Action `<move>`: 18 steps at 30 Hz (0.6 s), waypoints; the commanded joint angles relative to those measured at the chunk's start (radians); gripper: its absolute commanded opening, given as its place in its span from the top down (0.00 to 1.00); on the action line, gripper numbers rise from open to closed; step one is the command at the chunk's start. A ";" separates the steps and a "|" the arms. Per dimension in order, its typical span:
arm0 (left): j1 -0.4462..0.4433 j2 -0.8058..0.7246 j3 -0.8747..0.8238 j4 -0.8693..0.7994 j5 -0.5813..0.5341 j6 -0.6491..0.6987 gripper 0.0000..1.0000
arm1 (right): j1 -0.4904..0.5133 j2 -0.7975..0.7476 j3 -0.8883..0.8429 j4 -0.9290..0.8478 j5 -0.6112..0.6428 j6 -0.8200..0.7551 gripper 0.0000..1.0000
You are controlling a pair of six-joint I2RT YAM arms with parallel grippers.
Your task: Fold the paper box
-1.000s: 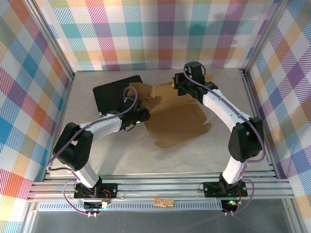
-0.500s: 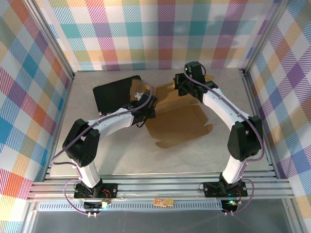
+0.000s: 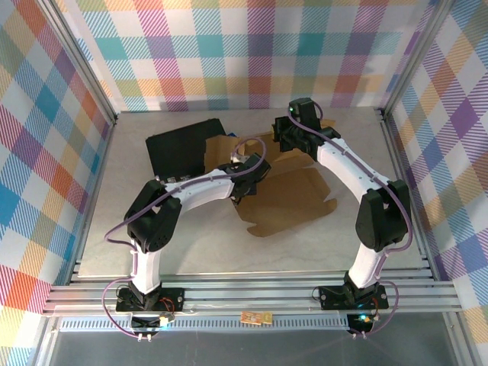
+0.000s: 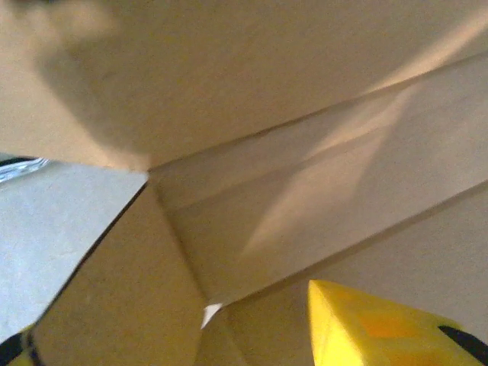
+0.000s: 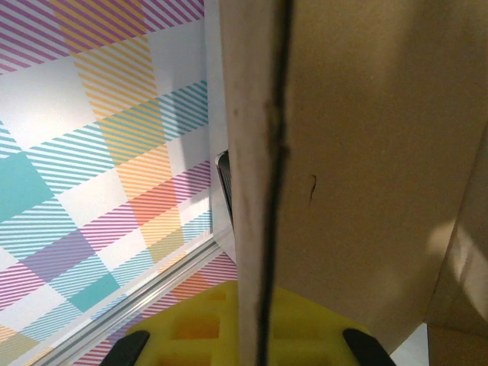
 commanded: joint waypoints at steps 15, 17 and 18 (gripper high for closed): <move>0.149 -0.688 -0.268 0.075 0.347 0.281 0.34 | -0.024 -0.021 0.056 -0.077 -0.030 -0.156 1.00; 0.238 -0.725 -0.309 0.079 0.401 0.360 0.35 | -0.030 -0.017 0.075 -0.102 -0.041 -0.196 1.00; 0.261 -0.728 -0.331 0.083 0.394 0.420 0.36 | -0.032 -0.017 0.071 -0.097 -0.045 -0.206 1.00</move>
